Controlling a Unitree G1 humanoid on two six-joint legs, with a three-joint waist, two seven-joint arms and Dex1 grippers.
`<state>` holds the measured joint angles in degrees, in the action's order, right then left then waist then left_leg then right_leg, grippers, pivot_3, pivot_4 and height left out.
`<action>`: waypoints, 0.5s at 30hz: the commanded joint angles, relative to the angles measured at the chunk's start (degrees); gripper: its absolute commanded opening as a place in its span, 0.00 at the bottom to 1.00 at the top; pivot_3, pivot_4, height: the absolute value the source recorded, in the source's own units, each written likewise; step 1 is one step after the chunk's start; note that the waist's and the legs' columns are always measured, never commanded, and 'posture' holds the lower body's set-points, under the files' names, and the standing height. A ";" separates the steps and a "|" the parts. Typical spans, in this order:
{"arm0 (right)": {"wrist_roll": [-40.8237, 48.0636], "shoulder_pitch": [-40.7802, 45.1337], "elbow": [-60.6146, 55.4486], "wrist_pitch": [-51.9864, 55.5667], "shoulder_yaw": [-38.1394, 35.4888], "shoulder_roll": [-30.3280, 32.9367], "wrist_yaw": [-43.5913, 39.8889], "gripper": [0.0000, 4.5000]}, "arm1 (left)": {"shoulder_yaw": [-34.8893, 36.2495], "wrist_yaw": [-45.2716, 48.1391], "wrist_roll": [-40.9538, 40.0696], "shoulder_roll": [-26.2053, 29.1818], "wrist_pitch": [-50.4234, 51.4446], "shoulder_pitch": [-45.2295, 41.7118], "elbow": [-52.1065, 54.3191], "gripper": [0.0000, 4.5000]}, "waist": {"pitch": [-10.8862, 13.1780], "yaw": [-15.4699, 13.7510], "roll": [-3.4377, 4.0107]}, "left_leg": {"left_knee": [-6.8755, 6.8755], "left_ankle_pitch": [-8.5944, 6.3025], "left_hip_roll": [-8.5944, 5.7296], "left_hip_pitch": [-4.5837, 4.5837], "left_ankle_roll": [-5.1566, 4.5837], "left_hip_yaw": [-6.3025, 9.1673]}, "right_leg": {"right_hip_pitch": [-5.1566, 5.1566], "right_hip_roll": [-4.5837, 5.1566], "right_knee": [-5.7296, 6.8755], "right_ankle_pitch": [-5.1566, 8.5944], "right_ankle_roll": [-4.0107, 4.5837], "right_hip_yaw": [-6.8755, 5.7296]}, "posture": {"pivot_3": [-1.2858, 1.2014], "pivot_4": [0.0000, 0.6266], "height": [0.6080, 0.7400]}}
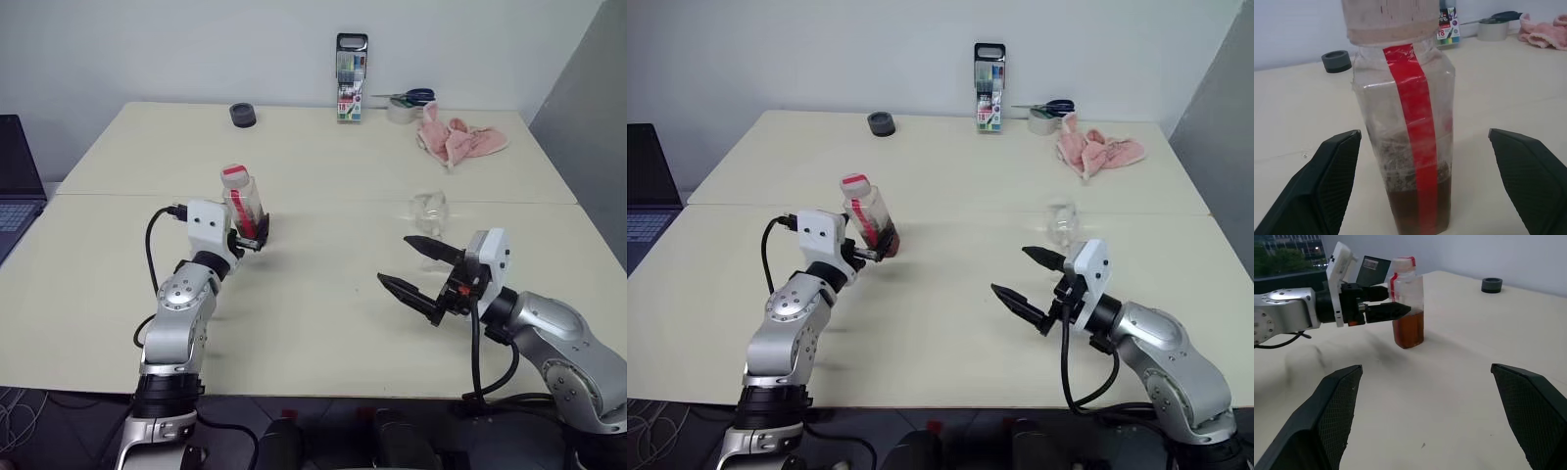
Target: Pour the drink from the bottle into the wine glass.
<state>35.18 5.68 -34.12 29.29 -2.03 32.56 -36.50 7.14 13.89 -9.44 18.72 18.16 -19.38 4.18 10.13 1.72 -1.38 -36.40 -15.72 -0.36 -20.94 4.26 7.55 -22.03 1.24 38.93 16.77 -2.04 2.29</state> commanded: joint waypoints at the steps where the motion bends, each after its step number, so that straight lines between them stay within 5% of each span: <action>1: 1.62 0.19 -2.07 -0.58 -0.59 0.66 -2.14 1.00 | 1.21 -1.38 0.42 0.10 -0.18 -2.19 0.07 0.99 | 0.00 0.00 -0.01 | 0.00 0.00 0.00 0.00 0.00 0.00 | 0.00 0.00 0.00 0.00 0.00 0.00 | 0.52 0.24 1.00; 15: 1.28 2.81 0.73 -1.55 -0.23 1.85 -7.08 1.00 | 0.91 -1.79 1.79 0.60 -3.66 -10.53 -11.45 0.99 | 0.02 -0.02 -0.03 | -0.01 0.01 -0.01 -0.01 0.01 -0.02 | 0.00 0.00 0.00 -0.01 -0.01 0.01 | 0.52 0.24 1.00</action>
<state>36.53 7.94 -32.44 29.10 -1.94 34.24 -42.93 7.29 11.96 -7.89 18.77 16.03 -28.43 -7.73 10.15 1.70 -1.42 -36.41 -15.71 -0.37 -20.96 4.28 7.53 -22.03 1.25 38.93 16.77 -2.05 2.31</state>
